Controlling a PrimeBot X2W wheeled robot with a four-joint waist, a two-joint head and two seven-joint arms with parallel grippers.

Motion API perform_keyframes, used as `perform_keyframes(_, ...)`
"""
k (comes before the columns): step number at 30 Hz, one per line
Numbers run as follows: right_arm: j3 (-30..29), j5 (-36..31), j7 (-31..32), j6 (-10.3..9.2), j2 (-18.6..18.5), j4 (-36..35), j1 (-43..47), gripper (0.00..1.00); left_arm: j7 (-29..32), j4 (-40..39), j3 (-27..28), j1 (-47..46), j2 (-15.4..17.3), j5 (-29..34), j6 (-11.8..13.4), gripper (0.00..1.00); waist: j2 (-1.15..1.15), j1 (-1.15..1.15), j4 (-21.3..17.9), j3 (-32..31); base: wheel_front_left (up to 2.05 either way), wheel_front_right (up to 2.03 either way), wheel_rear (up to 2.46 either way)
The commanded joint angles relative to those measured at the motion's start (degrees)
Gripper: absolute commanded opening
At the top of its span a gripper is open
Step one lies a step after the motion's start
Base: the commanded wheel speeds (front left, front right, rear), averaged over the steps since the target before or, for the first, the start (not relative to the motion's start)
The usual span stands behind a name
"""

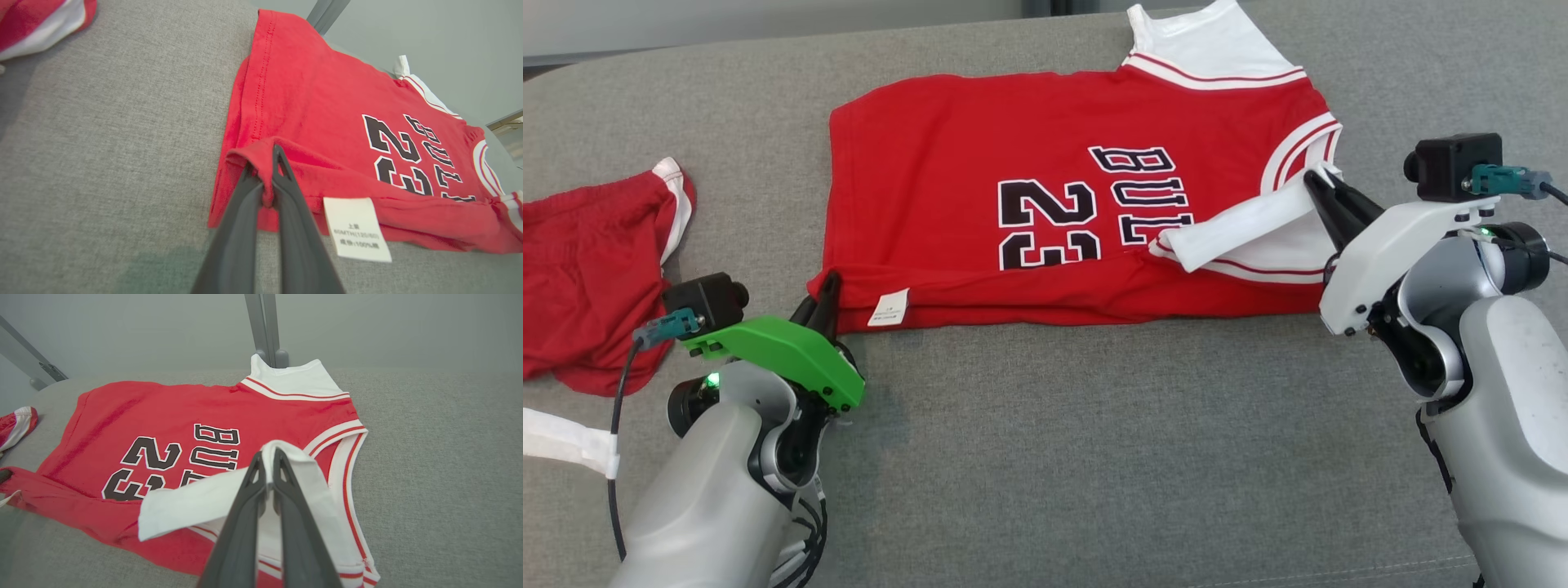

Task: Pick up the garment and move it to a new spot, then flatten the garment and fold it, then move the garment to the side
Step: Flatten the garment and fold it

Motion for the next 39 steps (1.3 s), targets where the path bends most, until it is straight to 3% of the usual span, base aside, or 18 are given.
perform_keyframes(1, -0.1, -0.8, -1.8, -0.06, -0.2, 0.9, -1.3, 0.0, -0.4, 0.6, 0.1, -1.3, -0.2, 0.3, -0.4, 0.0, 0.0, 0.0, 0.2, 1.0, 0.0, 0.0, 0.0)
perform_keyframes(9, -1.7, -3.8, -7.9, -0.06, 0.5, 6.8, -4.6, 0.0, -1.6, 3.0, -0.6, -4.1, -2.3, 0.5, -2.3, 0.02, 0.0, 0.0, 0.9, 2.5, 0.0, 0.0, 0.0)
perform_keyframes(10, -1.4, -3.9, -8.3, -0.06, 0.7, 7.4, -4.8, 0.43, -1.6, 3.3, -0.7, -4.3, -2.5, 0.5, -2.5, 0.19, 0.0, 0.0, 0.9, 2.6, 0.0, 0.0, 0.0)
perform_keyframes(11, -1.2, -3.7, -8.8, -0.06, 1.0, 7.7, -4.9, 1.0, -1.6, 3.5, -0.8, -4.5, -2.6, 0.5, -2.6, 0.5, 0.0, 0.0, 1.0, 2.7, 0.0, 0.0, 0.0)
perform_keyframes(12, -1.1, -3.4, -9.7, -0.06, 1.2, 8.0, -5.3, 1.0, -1.7, 3.7, -0.8, -4.5, -2.7, 0.4, -2.7, 1.0, 0.0, 0.0, 1.0, 2.7, 0.0, 0.0, 0.0)
perform_keyframes(16, -0.5, -2.7, -12.7, -0.06, 1.3, 8.9, -5.4, 1.0, -3.3, 4.1, -0.8, -3.8, -2.2, 0.9, -3.1, 1.0, 0.0, 0.0, 1.0, 2.4, 0.0, 0.0, 0.0)
perform_keyframes(20, -4.8, -5.2, -15.0, -0.08, 1.8, 8.7, -2.8, 1.0, -8.4, 4.2, -0.6, 0.3, -0.1, 3.8, 1.0, 1.0, 0.0, 0.0, 0.5, 0.9, 0.0, 0.0, 0.0)
perform_keyframes(27, -12.1, -11.3, -4.7, -0.07, 4.4, 5.5, 4.5, 1.0, -10.7, 0.8, -1.1, 5.7, 0.9, 6.6, 6.1, 1.0, 0.0, 0.0, 0.2, 0.4, 0.0, 0.0, 0.0)
perform_keyframes(28, -14.3, -13.2, -0.6, -0.07, 5.6, 4.5, 6.9, 1.0, -10.2, -1.0, -1.9, 6.3, 0.5, 7.2, 7.4, 1.0, 0.0, 0.0, 0.2, 1.0, 0.0, 0.0, 0.0)
perform_keyframes(39, -16.8, -17.3, 1.8, -0.07, 8.8, 9.0, 4.2, 1.0, -6.0, 0.7, -3.8, 1.3, -0.2, 8.1, 8.7, 1.0, 0.0, 0.0, 0.0, 3.7, 0.0, 0.0, 0.0)
